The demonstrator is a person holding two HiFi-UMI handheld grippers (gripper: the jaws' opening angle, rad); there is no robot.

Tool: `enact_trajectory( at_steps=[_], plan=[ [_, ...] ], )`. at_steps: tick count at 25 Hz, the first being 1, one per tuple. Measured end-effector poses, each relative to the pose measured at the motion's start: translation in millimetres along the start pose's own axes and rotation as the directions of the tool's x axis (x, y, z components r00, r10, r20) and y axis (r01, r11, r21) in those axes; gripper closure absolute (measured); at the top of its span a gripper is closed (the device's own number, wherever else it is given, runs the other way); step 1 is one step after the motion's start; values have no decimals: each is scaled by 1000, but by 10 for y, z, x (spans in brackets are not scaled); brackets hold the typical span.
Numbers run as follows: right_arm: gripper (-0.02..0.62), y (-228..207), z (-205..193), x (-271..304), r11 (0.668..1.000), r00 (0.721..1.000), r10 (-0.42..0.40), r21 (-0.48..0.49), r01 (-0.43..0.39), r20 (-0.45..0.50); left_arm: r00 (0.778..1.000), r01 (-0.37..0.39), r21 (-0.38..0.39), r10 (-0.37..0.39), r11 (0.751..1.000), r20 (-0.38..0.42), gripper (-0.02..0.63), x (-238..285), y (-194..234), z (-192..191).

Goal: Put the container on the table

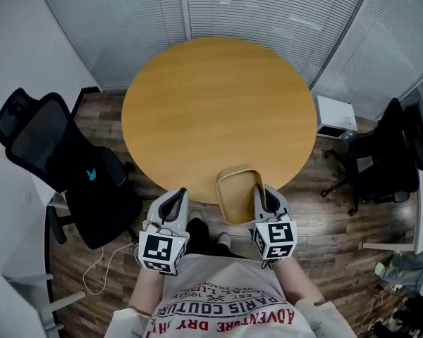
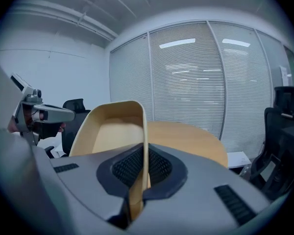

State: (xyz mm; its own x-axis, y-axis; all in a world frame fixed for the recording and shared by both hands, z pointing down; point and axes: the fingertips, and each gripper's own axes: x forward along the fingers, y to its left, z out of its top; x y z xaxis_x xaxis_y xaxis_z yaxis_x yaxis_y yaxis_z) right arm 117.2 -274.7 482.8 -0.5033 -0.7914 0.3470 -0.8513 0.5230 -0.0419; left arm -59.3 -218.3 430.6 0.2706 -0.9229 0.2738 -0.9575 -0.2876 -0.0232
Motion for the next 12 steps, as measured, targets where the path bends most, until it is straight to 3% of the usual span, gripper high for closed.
enact_trajectory(
  at_steps=[12],
  plan=[
    [583, -197, 202, 1179, 997, 996, -63, 28, 65, -60, 996, 85, -20, -84, 996, 42, 594, 1031, 753, 194]
  ],
)
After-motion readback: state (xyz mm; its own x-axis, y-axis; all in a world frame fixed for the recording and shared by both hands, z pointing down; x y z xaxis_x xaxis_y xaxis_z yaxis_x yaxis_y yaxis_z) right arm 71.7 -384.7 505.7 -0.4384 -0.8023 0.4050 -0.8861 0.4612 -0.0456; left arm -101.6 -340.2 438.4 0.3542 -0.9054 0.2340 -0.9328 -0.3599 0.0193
